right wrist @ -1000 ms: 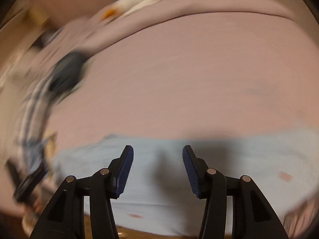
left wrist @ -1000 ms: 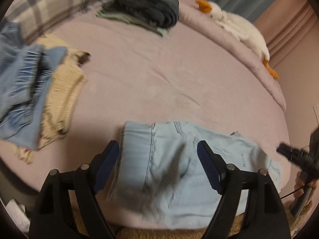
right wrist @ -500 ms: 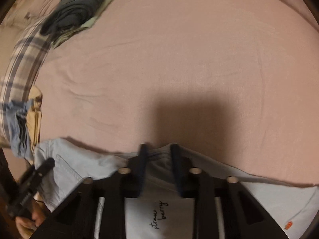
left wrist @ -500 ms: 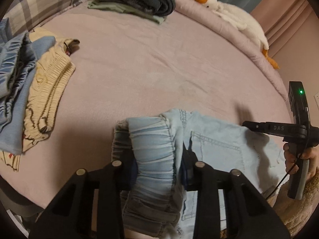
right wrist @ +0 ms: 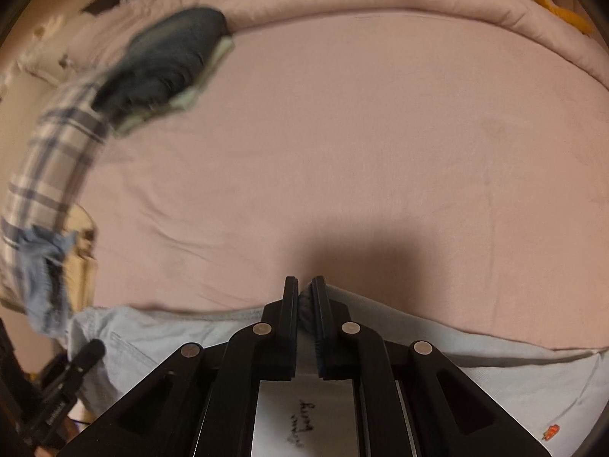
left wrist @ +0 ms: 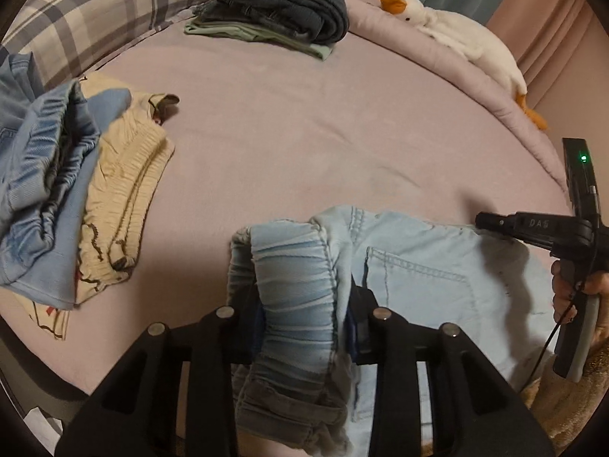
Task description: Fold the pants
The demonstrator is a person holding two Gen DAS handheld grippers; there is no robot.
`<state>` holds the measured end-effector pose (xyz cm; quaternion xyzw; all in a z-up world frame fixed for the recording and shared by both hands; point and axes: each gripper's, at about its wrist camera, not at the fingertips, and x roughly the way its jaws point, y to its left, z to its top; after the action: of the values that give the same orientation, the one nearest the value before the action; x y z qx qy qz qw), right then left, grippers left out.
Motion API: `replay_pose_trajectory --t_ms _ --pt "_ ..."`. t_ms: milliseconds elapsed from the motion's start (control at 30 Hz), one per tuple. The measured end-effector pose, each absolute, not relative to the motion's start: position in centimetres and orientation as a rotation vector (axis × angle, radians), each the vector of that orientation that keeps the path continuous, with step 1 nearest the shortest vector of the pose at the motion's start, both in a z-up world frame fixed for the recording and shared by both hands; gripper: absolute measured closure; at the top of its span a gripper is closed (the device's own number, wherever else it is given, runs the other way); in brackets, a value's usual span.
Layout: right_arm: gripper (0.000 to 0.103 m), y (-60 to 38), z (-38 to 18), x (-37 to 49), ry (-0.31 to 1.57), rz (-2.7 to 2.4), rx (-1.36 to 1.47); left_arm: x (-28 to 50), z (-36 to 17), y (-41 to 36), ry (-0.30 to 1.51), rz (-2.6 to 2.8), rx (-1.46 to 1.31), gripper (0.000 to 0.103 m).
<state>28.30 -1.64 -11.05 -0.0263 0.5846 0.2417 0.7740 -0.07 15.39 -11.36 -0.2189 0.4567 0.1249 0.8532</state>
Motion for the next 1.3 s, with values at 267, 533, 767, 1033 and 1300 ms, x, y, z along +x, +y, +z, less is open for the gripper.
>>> replay_pose_trajectory --t_ms 267,533,767,1033,1300 --pt "0.095 -0.7 -12.0 28.0 1.234 0.475 -0.154 0.2 -12.3 15.9 0.959 0.263 -0.479 0.063" --pt "0.095 -0.6 -12.1 27.8 1.205 0.457 -0.168 -0.2 -12.9 15.7 0.927 0.259 -0.488 0.06" --pt "0.095 -0.1 -12.3 27.2 1.181 0.427 -0.197 -0.4 -12.9 15.7 0.913 0.252 -0.494 0.06" --pt "0.095 0.6 -12.6 27.2 1.16 0.407 -0.226 -0.4 -13.0 15.6 0.911 0.253 -0.494 0.059" --pt "0.095 0.0 -12.6 27.5 1.165 0.418 -0.184 -0.3 -13.0 15.5 0.912 0.27 -0.485 0.059"
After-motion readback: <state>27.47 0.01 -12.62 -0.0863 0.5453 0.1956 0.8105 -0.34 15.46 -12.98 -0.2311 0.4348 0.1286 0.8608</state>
